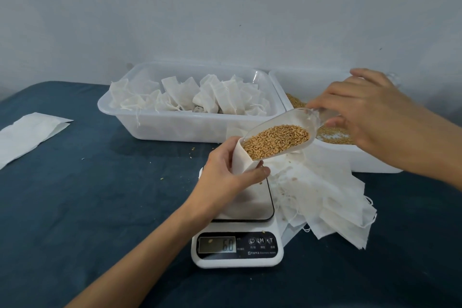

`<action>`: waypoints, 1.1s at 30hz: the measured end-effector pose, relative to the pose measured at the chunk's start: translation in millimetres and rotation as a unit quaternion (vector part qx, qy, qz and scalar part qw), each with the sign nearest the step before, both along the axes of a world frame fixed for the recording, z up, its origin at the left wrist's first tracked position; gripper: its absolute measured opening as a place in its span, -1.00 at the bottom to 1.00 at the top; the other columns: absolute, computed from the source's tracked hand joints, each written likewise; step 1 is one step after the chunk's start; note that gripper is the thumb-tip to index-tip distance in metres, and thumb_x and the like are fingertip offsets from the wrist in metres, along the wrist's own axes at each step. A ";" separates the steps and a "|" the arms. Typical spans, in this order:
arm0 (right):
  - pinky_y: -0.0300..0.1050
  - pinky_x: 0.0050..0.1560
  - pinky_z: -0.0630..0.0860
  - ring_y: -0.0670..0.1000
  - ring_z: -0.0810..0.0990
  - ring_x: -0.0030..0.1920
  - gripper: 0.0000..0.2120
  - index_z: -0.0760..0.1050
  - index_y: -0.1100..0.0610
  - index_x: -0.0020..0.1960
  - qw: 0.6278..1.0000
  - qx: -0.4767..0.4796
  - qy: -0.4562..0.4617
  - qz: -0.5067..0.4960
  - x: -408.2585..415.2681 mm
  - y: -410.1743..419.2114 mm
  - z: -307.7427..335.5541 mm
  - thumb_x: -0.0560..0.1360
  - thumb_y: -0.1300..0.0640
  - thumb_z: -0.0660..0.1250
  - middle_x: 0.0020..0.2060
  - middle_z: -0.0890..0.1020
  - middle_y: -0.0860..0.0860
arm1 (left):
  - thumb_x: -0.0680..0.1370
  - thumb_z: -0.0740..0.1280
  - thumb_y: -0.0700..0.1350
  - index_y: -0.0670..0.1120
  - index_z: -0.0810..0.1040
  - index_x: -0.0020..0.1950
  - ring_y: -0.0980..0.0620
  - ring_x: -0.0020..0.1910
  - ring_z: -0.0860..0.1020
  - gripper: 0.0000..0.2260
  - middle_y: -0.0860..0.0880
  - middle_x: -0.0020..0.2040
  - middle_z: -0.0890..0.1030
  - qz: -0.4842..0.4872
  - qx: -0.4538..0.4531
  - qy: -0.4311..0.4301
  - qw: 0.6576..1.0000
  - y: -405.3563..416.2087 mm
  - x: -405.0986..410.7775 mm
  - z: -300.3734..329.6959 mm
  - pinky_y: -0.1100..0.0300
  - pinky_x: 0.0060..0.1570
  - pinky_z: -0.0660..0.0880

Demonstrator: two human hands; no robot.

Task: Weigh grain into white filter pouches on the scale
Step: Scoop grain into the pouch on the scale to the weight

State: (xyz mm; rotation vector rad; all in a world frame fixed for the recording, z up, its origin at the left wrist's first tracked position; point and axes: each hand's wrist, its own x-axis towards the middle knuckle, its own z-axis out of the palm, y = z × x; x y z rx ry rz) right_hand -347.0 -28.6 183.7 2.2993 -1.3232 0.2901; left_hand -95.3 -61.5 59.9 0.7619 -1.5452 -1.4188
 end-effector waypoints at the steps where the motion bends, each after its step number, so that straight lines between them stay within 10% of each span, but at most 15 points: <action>1: 0.26 0.40 0.28 0.21 0.62 0.01 -0.66 0.61 0.12 0.17 1.000 0.000 0.000 0.000 0.2 0.2 0.0 0.43 0.32 0.50 -0.04 0.64 0.04 | 0.48 0.55 -0.17 -0.06 0.62 0.21 0.08 0.01 0.66 -0.67 0.01 0.00 0.71 0.001 0.001 -0.001 1.000 0.1 0.1 0.2 0.18 0.05 0.59; 33: 0.24 0.41 0.25 0.20 0.61 0.00 -0.67 0.61 0.14 0.19 1.000 0.004 0.005 -0.002 1.7 -1.4 -1.3 0.45 0.33 0.48 -0.05 0.63 0.04 | 0.43 0.60 -0.19 -0.06 0.61 0.26 0.04 0.01 0.68 -0.57 -0.05 0.03 0.73 -0.016 0.054 0.009 0.998 -2.0 3.2 6.9 0.26 -0.07 0.57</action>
